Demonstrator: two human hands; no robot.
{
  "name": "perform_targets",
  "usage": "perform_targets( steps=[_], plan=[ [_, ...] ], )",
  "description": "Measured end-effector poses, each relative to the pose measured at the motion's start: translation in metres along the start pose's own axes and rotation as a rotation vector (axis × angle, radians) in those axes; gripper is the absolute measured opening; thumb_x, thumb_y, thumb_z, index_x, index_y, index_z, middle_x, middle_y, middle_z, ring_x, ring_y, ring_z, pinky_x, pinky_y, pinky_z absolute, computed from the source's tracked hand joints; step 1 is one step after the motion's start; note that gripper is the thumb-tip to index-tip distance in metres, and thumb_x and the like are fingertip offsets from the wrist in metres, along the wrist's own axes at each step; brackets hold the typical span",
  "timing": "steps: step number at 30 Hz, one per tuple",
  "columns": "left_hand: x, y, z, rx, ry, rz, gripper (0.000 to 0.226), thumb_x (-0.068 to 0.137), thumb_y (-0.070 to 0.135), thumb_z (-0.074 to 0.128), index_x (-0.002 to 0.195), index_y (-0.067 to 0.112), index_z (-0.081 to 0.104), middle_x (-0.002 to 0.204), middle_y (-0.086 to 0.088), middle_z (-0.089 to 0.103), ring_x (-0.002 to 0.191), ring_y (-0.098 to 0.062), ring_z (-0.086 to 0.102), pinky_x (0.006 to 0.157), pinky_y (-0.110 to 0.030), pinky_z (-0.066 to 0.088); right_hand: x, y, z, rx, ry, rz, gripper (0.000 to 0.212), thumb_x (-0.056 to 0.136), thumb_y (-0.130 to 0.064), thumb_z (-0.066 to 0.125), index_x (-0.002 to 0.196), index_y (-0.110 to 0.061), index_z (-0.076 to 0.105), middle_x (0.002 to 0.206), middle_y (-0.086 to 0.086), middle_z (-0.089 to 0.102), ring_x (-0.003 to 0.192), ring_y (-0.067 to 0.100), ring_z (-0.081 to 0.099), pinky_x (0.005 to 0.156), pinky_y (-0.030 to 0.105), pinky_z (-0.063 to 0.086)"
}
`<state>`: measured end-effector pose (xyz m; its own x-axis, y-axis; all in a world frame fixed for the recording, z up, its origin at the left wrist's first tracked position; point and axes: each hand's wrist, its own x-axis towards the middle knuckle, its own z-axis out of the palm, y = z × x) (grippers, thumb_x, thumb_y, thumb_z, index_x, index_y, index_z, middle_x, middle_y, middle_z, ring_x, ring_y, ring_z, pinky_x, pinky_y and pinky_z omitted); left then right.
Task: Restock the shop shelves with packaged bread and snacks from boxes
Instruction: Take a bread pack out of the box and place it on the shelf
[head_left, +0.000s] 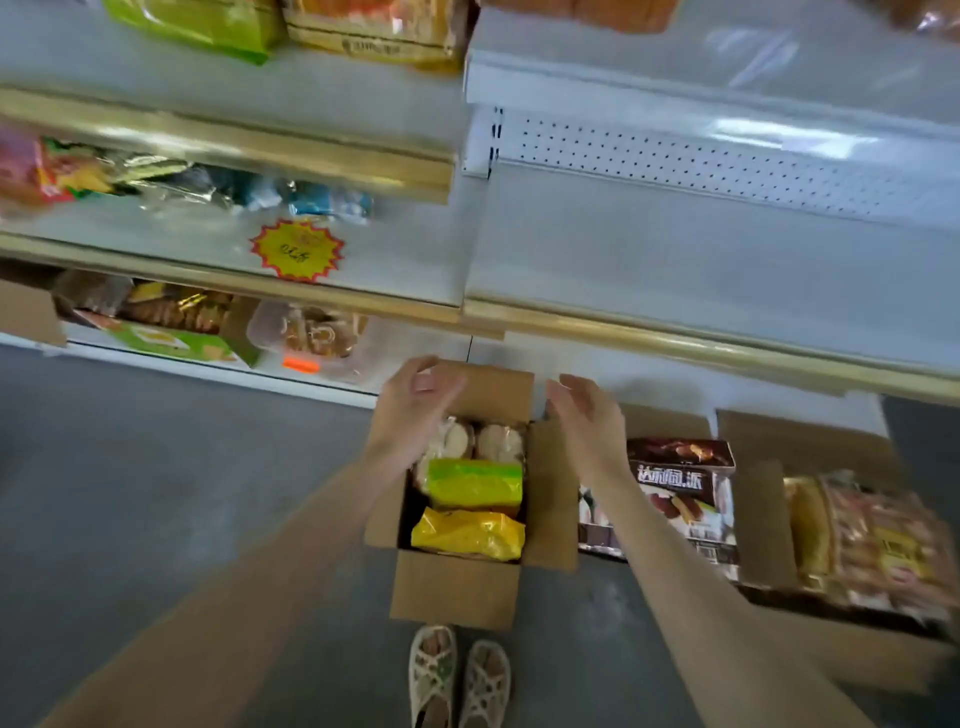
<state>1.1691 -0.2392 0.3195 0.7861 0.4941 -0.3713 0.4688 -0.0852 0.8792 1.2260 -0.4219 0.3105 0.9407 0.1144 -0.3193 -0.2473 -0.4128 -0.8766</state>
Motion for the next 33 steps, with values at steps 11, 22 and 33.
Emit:
perform_targets(
  steps=[11, 22, 33],
  plan=[
    [0.066, -0.172, 0.039, 0.049, -0.055, -0.300, 0.046, 0.087, 0.030, 0.070, 0.126, 0.011, 0.056, 0.103, -0.001, 0.066, 0.103, -0.020, 0.062, 0.084, -0.026, 0.043, 0.040, 0.161, 0.065, -0.038, -0.083, 0.300, 0.042, 0.095, -0.032, 0.058, 0.131, -0.011, 0.054, 0.108, -0.007, 0.059, 0.098, 0.005, 0.054, 0.063, -0.002, 0.038],
    [0.084, -0.325, 0.065, 0.133, -0.145, -0.500, 0.078, 0.073, 0.052, 0.076, 0.134, 0.011, 0.051, 0.132, -0.006, 0.058, 0.119, -0.023, 0.057, 0.092, -0.038, 0.051, 0.046, 0.300, 0.119, -0.076, -0.094, 0.498, 0.076, 0.082, -0.039, 0.074, 0.145, -0.015, 0.038, 0.137, -0.004, 0.049, 0.129, 0.014, 0.045, 0.091, 0.013, 0.035],
    [0.085, -0.396, 0.089, 0.150, -0.160, -0.544, 0.117, 0.053, 0.060, 0.085, 0.149, 0.021, 0.031, 0.149, 0.000, 0.041, 0.134, -0.020, 0.042, 0.109, -0.047, 0.039, 0.047, 0.369, 0.144, -0.061, -0.080, 0.548, 0.099, 0.064, -0.052, 0.085, 0.145, -0.021, 0.037, 0.137, 0.001, 0.054, 0.123, 0.023, 0.053, 0.101, 0.049, 0.046]
  ],
)
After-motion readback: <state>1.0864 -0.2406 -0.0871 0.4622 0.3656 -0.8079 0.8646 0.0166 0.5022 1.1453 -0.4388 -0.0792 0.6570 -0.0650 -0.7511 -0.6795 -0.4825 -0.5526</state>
